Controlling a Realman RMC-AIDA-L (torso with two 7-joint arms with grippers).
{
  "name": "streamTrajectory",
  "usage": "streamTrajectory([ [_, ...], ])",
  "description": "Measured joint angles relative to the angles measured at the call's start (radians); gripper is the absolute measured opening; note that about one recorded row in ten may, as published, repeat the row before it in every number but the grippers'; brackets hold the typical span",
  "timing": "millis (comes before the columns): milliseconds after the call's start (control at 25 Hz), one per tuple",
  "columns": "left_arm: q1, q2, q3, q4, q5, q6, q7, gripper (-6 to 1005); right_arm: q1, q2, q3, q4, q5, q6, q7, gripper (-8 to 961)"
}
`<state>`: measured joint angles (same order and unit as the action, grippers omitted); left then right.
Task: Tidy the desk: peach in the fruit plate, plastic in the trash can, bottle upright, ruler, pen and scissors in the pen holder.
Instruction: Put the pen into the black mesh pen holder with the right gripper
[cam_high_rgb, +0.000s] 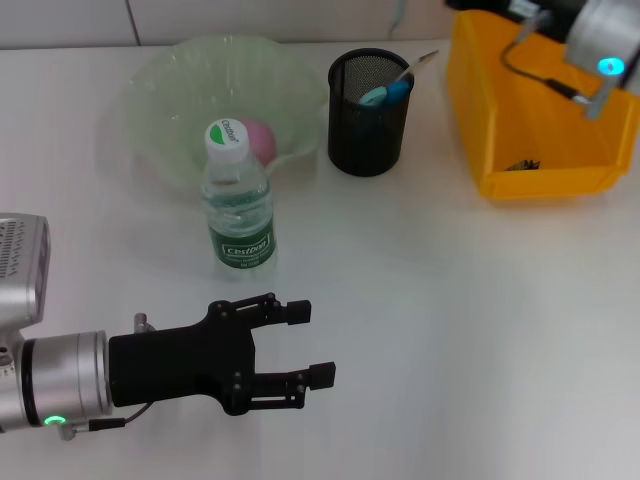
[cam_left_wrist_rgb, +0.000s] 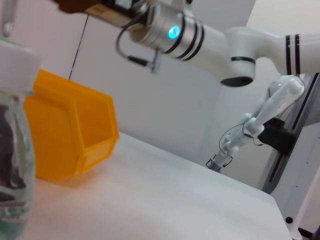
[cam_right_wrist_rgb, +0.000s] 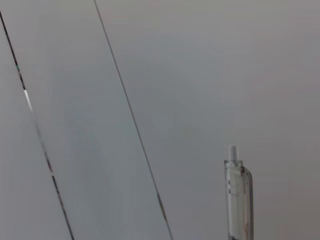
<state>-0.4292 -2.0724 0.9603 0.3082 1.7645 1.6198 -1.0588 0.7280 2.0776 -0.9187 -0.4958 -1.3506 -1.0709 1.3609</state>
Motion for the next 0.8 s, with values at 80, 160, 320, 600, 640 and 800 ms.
streamTrajectory([
  [80,0.0,0.0,0.0,0.0,-0.001,0.0,0.0,829,0.054,0.004,-0.014,0.073,-0.002,0.077,-0.038,196],
  [160,0.0,0.0,0.0,0.0,-0.002,0.0,0.0,829,0.066,0.005,-0.024,0.087,-0.004,0.099,-0.042,203],
  [320,0.003,0.003,0.0,0.0,-0.005,-0.002,0.0,829,0.09,0.006,-0.09,0.106,-0.005,0.165,-0.046,216],
  [600,0.001,0.003,0.0,0.0,-0.005,-0.006,0.001,829,0.098,0.007,-0.122,0.112,0.0,0.195,-0.04,239],
  [640,0.0,0.003,0.0,0.0,-0.006,-0.006,0.001,829,0.096,0.007,-0.123,0.112,0.001,0.195,-0.04,242],
  [800,0.001,0.003,0.0,0.0,-0.007,-0.006,-0.001,829,0.09,0.008,-0.121,0.113,0.003,0.197,-0.04,288],
])
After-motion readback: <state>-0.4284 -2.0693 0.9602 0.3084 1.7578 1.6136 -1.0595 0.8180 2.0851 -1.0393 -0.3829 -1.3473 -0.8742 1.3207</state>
